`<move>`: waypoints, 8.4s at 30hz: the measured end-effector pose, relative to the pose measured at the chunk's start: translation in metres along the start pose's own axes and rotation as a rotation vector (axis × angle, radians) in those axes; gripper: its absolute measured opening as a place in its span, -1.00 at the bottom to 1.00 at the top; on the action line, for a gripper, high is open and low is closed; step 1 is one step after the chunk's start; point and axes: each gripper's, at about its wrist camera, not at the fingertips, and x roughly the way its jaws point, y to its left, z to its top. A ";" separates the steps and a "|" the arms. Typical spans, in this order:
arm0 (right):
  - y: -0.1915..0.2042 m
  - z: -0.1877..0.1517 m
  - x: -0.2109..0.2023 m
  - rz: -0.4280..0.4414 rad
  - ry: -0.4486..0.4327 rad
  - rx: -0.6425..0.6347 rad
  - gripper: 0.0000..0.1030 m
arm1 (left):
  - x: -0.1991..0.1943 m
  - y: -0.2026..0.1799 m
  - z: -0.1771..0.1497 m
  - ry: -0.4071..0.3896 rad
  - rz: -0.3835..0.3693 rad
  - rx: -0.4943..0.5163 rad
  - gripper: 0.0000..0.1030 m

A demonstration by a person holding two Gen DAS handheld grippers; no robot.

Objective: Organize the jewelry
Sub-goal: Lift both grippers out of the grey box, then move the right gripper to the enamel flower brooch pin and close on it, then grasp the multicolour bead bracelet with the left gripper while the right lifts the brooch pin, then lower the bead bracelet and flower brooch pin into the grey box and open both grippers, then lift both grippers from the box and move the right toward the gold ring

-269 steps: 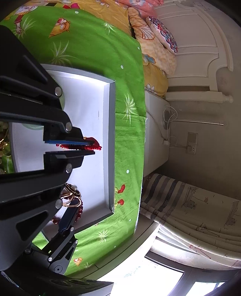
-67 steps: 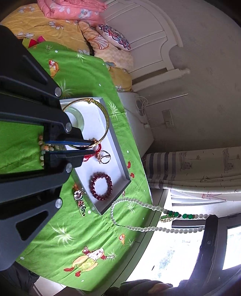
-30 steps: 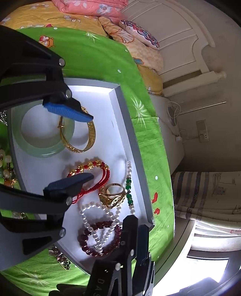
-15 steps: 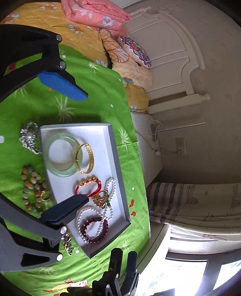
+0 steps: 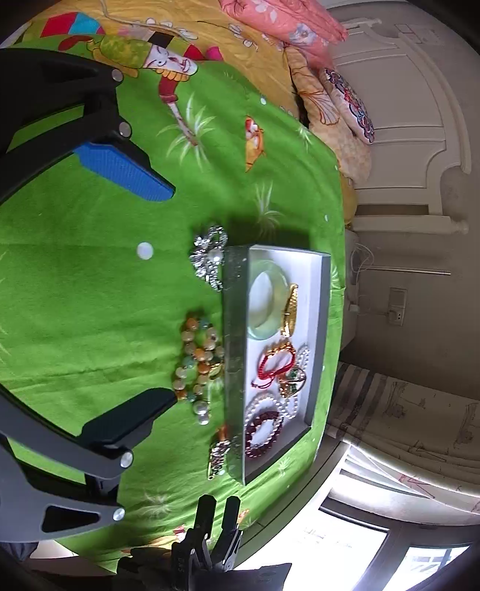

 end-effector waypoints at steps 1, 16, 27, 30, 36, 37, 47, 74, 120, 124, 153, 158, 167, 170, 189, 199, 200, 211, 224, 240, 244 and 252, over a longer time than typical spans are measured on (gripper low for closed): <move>0.003 -0.002 0.002 0.005 0.013 -0.014 0.40 | 0.000 -0.002 -0.004 0.006 0.009 0.008 0.95; 0.028 0.010 0.042 0.023 0.136 -0.088 0.41 | 0.023 0.006 -0.022 0.104 -0.013 -0.039 0.95; 0.060 -0.001 0.033 0.093 0.131 -0.197 0.17 | 0.022 0.008 -0.022 0.091 -0.038 -0.058 0.95; 0.055 0.004 0.039 0.017 0.125 -0.148 0.17 | 0.021 0.009 -0.022 0.087 -0.046 -0.065 0.95; 0.056 0.013 0.050 -0.021 0.105 -0.102 0.14 | 0.021 0.010 -0.022 0.087 -0.047 -0.066 0.95; 0.060 0.013 0.052 -0.042 0.104 -0.120 0.10 | 0.021 0.010 -0.022 0.086 -0.047 -0.066 0.95; 0.080 0.002 0.043 -0.075 0.078 -0.180 -0.67 | 0.022 0.006 -0.022 0.095 -0.025 -0.051 0.95; 0.078 -0.015 0.020 -0.035 0.042 -0.073 -0.67 | 0.066 -0.048 0.025 0.119 0.036 0.017 -0.47; 0.140 -0.030 0.030 -0.377 0.013 -0.383 -0.67 | 0.006 -0.035 -0.009 -0.085 0.155 0.021 -0.82; 0.139 -0.029 0.027 -0.381 0.001 -0.374 -0.67 | -0.001 -0.035 -0.011 -0.107 0.148 0.016 -0.82; 0.110 -0.006 -0.005 -0.268 -0.135 -0.184 -0.67 | -0.022 -0.065 0.043 -0.189 0.118 0.115 -0.82; 0.083 0.012 -0.015 -0.203 -0.181 -0.086 -0.67 | -0.012 -0.064 0.070 -0.178 0.100 0.115 -0.82; 0.042 0.046 0.004 -0.101 -0.179 0.042 -0.67 | 0.023 -0.058 0.121 -0.117 0.078 0.103 -0.81; 0.035 0.058 0.019 -0.112 -0.164 0.062 -0.67 | 0.043 -0.055 0.134 -0.084 0.090 0.092 -0.81; 0.017 0.073 0.066 -0.138 -0.111 0.138 -0.66 | 0.119 -0.057 0.164 -0.048 0.074 0.011 -0.44; 0.013 0.074 0.048 -0.131 -0.150 0.161 -0.21 | 0.084 -0.039 0.151 -0.096 0.108 0.004 0.68; 0.013 0.073 0.046 -0.131 -0.153 0.162 -0.20 | 0.079 -0.038 0.149 -0.100 0.116 0.010 0.72; 0.034 0.040 0.021 -0.108 -0.152 0.107 0.21 | 0.020 -0.036 0.090 -0.156 0.210 0.128 0.95; 0.060 0.007 0.017 -0.060 -0.082 0.078 0.35 | -0.022 0.034 -0.018 -0.048 0.111 -0.095 0.95; 0.158 0.051 0.084 -0.013 -0.006 -0.162 -0.40 | 0.003 0.055 -0.030 0.068 0.040 -0.192 0.95; 0.160 0.058 0.100 -0.062 0.039 -0.155 -0.44 | 0.004 0.053 -0.031 0.073 0.045 -0.179 0.95; 0.158 0.060 0.099 -0.092 0.042 -0.122 -0.46 | 0.003 0.055 -0.031 0.063 0.028 -0.191 0.95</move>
